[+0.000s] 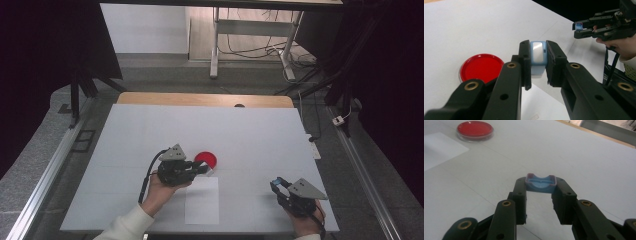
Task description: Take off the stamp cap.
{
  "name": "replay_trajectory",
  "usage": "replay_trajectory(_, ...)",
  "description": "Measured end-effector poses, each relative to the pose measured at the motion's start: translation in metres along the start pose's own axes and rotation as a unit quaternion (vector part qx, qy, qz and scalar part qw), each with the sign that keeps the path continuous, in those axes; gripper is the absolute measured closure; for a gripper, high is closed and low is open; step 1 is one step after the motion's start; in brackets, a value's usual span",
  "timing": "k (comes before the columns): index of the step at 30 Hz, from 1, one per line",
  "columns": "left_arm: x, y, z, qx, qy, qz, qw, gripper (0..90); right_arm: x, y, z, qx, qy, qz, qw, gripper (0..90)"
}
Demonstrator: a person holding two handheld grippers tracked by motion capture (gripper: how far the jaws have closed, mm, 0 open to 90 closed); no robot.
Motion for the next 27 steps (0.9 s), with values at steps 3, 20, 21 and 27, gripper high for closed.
replay_trajectory(3,0.0,0.0,-0.001,-0.001,0.0,0.0,1.0,75.3,-0.002,-0.004,0.007,0.004,-0.006,-0.002,1.0,65.1)
replay_trajectory(20,0.004,0.008,-0.009,0.027,0.018,-0.002,0.9995,75.3,0.003,-0.004,0.009,-0.004,-0.002,0.001,1.0,65.0)
replay_trajectory(21,0.005,0.009,-0.009,0.03,0.018,-0.003,0.9994,75.3,0.003,-0.004,0.009,-0.004,-0.003,0.001,1.0,65.0)
replay_trajectory(27,0.011,0.015,-0.014,0.05,0.027,-0.006,0.9984,75.3,0.003,-0.006,0.01,-0.006,-0.003,-0.002,1.0,65.0)
Point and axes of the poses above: each handheld gripper's, and its own axes: x roughly forward along the jaws, y roughly out of its top, z roughly to its right, the point moved 10 cm from there along x, roughly forward along the jaws, and after that the axes turned 9 degrees about z, right-handed, at the moved point
